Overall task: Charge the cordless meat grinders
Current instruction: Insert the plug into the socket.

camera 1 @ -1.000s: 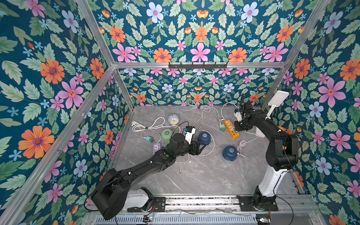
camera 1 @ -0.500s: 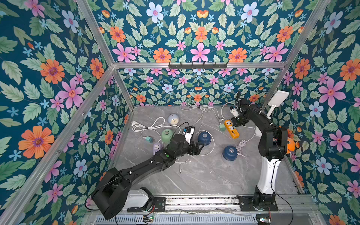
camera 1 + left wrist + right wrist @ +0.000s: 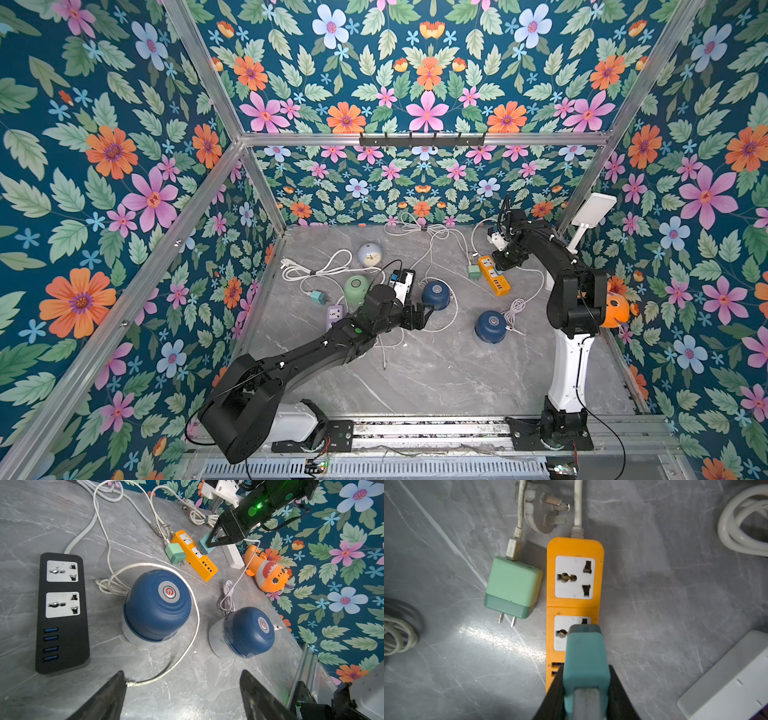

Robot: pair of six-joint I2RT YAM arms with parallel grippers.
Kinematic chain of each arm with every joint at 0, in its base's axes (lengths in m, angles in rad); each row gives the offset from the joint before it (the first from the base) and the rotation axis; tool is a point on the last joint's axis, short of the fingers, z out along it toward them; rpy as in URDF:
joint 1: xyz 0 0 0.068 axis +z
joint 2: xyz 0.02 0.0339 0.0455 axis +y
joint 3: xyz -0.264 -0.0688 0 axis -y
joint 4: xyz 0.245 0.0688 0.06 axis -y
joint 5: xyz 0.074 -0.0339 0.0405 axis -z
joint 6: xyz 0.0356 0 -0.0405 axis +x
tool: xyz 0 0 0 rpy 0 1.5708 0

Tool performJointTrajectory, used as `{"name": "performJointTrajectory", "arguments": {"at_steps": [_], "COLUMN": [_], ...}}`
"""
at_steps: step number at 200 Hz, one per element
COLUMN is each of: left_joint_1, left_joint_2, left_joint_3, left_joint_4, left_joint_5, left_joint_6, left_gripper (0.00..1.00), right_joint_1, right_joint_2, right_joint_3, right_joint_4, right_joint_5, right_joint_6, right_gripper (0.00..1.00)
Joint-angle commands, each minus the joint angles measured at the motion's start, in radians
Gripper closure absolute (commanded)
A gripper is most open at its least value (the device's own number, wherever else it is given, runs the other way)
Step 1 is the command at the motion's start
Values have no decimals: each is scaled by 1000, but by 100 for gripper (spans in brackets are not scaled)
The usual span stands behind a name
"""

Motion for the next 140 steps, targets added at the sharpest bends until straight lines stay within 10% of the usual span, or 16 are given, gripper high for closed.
{"name": "performJointTrajectory", "arguments": {"at_steps": [1, 140], "left_joint_1": [0, 8], "left_joint_2": [-9, -43], "left_joint_3": [-5, -14], "left_joint_4": [22, -7], "left_joint_5": [6, -6], "left_joint_6": [-1, -11], "left_gripper": [14, 15], "right_joint_1": [1, 12], "right_joint_2": [21, 167], "right_joint_3": [13, 11], "right_joint_4": [-42, -73], "right_joint_5": [-11, 4], "right_joint_6": [-16, 61], "right_gripper": [100, 100]}}
